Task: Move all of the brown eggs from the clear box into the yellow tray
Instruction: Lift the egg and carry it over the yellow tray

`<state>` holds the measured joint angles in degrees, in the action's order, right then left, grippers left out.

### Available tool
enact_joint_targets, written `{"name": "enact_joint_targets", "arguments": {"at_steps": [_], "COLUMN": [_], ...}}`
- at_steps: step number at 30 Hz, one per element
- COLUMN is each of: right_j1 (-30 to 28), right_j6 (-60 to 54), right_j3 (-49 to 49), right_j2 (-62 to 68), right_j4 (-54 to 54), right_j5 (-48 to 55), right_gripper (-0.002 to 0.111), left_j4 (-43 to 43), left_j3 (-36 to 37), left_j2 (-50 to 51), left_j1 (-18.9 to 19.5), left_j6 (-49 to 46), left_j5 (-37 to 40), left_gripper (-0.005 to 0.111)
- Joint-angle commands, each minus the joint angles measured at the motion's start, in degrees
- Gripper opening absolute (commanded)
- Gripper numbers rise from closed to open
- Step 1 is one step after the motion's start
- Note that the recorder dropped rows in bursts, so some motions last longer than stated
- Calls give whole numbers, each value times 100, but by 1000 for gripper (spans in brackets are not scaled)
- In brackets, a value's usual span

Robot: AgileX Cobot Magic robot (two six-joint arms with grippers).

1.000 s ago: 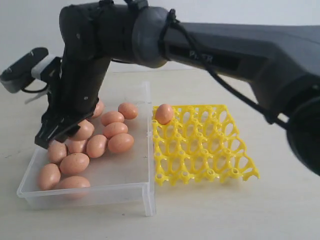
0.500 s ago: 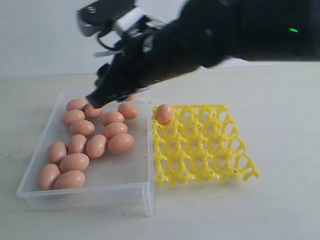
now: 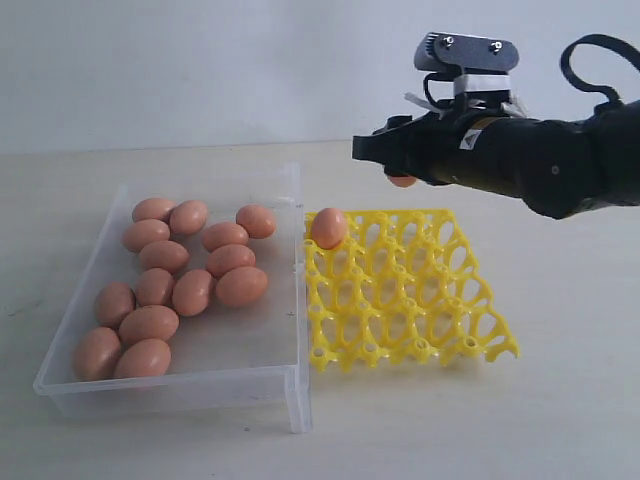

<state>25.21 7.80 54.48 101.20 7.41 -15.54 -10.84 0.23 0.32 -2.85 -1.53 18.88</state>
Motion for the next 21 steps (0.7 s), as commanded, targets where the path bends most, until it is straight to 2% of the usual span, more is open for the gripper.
{"name": "enact_joint_targets", "arguments": {"at_steps": [1,6,21], "right_j1": [-34,-34,-23], "right_j6": [277,427,587], "right_j3": [476,648,937], "right_j2": [537,1039,1466], "right_j4": [-243,-243,-363], "right_j5": [78,56,-36], "right_gripper": [0,0,0], "left_j4": [-42,-42,-42], "left_j3": [-23,-23,-23], "left_j2": [-32,-32,-32], "left_j1": [6,6,6], "left_j6": [-12,-12,-12], "left_j5": [-59,-59,-59], "left_gripper": [0,0,0]}}
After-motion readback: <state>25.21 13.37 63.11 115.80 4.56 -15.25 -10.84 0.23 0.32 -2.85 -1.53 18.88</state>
